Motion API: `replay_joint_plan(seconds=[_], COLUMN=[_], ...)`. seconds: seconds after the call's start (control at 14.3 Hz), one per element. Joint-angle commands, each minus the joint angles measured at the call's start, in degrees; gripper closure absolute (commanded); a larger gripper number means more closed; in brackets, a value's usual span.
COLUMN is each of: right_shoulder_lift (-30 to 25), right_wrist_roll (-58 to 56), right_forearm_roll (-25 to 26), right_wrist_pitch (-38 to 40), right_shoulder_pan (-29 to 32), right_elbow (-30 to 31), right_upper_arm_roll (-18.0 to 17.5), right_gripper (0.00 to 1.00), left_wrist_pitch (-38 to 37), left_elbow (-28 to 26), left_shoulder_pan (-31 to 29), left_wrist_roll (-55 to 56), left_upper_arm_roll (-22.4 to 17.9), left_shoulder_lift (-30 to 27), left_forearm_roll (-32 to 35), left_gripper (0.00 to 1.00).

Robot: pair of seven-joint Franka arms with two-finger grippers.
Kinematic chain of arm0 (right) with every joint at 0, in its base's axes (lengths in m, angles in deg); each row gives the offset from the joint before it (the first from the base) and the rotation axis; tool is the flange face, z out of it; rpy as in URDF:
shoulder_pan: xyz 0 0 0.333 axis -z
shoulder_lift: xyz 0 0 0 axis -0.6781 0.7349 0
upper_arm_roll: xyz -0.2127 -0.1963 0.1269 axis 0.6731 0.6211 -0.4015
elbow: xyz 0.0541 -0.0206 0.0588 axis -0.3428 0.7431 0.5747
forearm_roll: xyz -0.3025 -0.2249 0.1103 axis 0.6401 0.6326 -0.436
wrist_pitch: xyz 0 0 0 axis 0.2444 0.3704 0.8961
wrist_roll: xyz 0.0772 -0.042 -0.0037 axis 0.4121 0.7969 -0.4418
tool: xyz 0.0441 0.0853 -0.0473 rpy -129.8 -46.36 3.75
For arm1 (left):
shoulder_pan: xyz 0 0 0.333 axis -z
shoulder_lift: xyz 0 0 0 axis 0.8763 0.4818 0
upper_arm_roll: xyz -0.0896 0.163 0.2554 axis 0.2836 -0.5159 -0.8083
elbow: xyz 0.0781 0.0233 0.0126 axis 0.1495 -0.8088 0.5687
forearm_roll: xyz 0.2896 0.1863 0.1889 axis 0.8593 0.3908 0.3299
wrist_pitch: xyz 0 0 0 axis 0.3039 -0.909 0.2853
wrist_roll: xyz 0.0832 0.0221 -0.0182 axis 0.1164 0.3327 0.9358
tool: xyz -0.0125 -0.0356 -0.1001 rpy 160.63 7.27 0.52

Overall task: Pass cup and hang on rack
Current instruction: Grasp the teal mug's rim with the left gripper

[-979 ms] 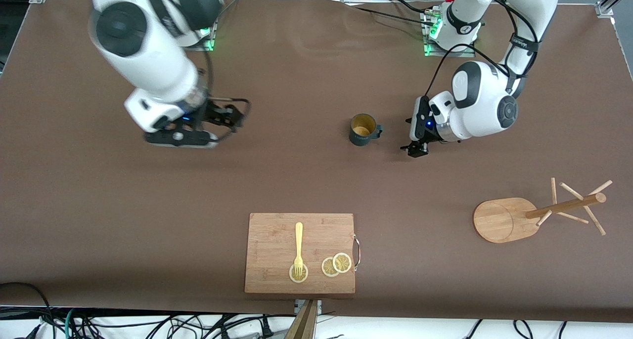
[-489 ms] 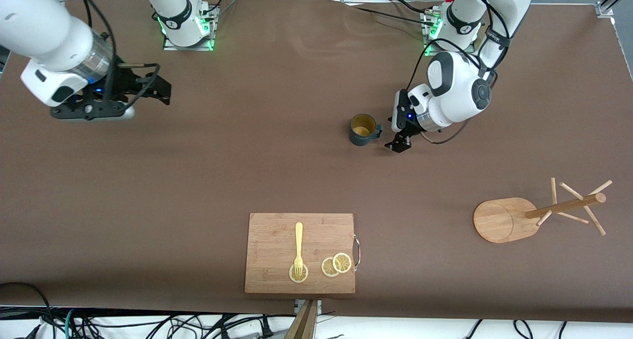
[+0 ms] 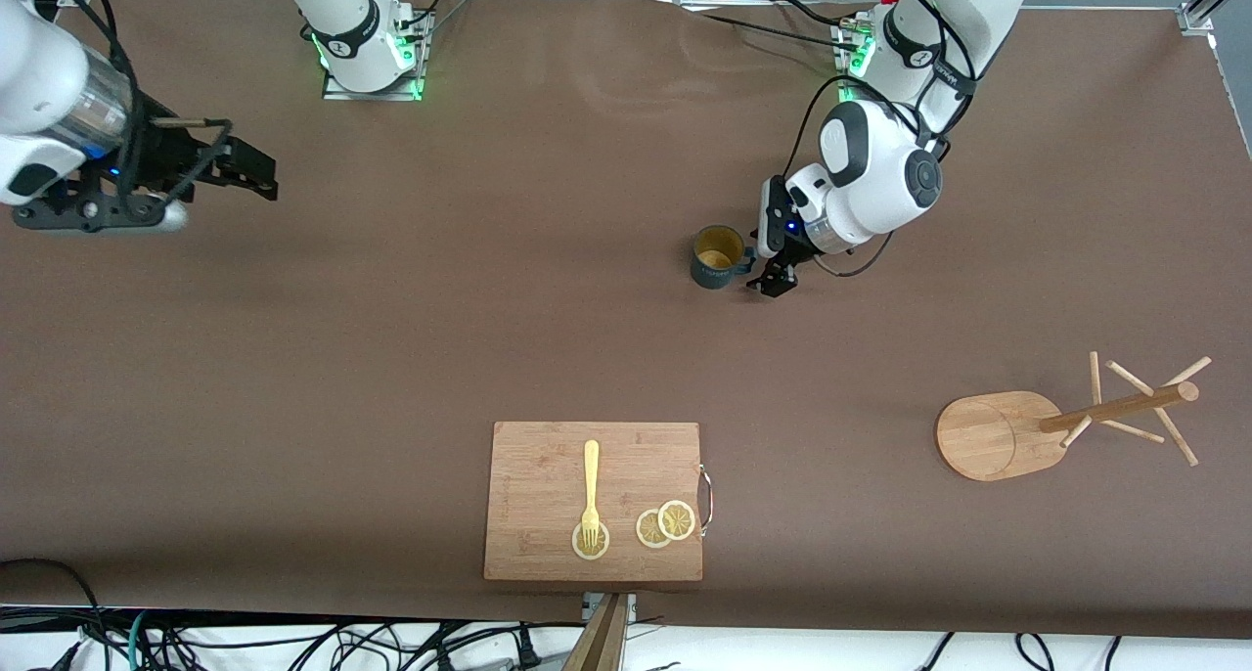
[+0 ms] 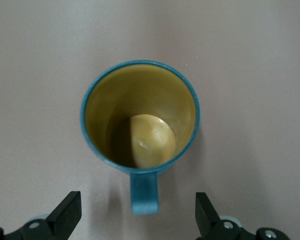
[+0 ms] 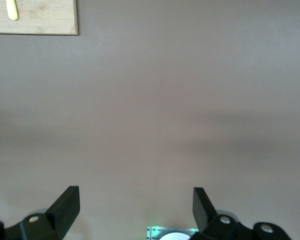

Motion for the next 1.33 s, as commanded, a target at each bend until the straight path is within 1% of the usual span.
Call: replay_joint_plan(seconds=[0.0, 0.14, 0.21, 0.28, 0.35, 0.63, 1.12, 1.19, 1.26], right_shoulder_lift=[-6.33, -4.85, -4.32, -4.23, -4.31, -4.31, -4.22, -4.14, -4.14], right_wrist_roll=[-0.93, -1.2, -1.46, -2.07, -2.34, -4.97, -5.33, -5.24, -5.24], right_forearm_roll=[0.72, 1.15, 1.85, 2.03, 2.12, 3.53, 2.92, 2.91, 3.0], right_wrist_pitch=[-0.83, -1.09, -1.1, -0.92, -0.83, -1.18, -2.15, -2.15, -2.24], right_shoulder_pan=[2.93, 2.93, 2.75, 2.66, 2.58, 2.57, 3.1, 3.19, 3.1], right_elbow=[7.05, 5.48, 4.43, 4.24, 4.24, 4.15, 3.98, 3.63, 3.63], right_upper_arm_roll=[-2.38, -2.12, -1.95, -1.95, -1.95, -1.95, -1.86, -1.94, -1.86], right_gripper=[0.0, 0.0, 0.0, 0.0, 0.0, 0.0, 0.0, 0.0, 0.0], left_wrist_pitch=[1.39, 3.57, 5.59, 7.52, 8.24, 8.25, 8.25, 8.33, 8.25], left_elbow=[-1.6, -2.74, -3.44, -3.8, -3.89, -4.24, -4.33, -4.24, -4.24], left_shoulder_pan=[0.06, 0.06, -0.03, 0.06, 0.14, 0.06, -0.38, -0.38, -0.38], left_wrist_roll=[-1.87, -1.78, -1.78, -1.78, -1.78, -1.87, -1.43, -1.34, -1.17], left_upper_arm_roll=[0.57, 1.79, 4.15, 5.3, 5.75, 5.75, 5.75, 5.75, 5.75], left_shoulder_lift=[-0.73, -0.91, -0.99, -0.91, -0.82, -0.91, -0.64, -0.64, -0.64], left_forearm_roll=[-2.82, -3.86, -6.83, -9.21, -9.75, -9.76, -9.94, -9.94, -9.94], left_gripper=[0.0, 0.0, 0.0, 0.0, 0.0, 0.0, 0.0, 0.05, 0.16])
